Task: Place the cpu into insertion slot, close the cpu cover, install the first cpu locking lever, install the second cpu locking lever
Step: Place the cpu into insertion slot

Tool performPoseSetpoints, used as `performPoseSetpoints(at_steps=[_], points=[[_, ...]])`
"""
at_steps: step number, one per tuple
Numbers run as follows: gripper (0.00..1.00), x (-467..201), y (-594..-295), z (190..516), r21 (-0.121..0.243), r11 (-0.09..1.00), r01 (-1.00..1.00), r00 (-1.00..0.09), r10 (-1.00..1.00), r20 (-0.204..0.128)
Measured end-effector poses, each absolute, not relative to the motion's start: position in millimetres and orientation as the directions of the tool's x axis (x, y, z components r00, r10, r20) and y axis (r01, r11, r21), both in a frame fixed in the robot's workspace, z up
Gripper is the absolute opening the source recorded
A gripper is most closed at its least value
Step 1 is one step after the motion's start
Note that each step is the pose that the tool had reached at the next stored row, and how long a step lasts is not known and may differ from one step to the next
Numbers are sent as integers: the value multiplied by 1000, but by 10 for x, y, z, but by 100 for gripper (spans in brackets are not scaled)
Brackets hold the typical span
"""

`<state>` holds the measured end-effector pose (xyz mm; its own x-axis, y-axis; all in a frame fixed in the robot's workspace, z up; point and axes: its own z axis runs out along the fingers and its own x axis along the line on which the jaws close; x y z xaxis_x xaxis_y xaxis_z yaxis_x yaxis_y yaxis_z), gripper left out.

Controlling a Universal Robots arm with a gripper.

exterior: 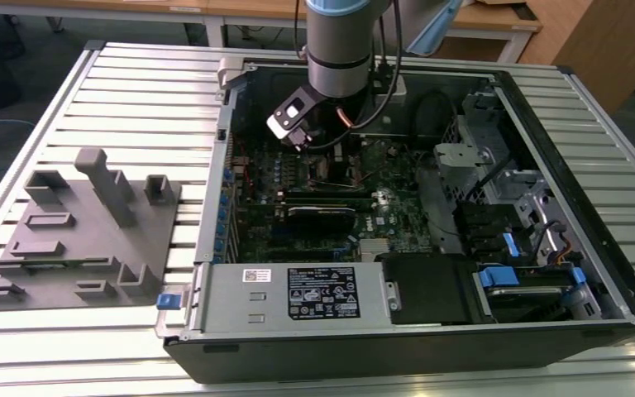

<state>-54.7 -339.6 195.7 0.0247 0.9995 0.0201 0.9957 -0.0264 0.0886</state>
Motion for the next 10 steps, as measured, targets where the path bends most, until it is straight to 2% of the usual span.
performPoseSetpoints(at_steps=[10], points=[[54, -565, -3392, 1940, 89, -26, 996, 25, 999, 20]])
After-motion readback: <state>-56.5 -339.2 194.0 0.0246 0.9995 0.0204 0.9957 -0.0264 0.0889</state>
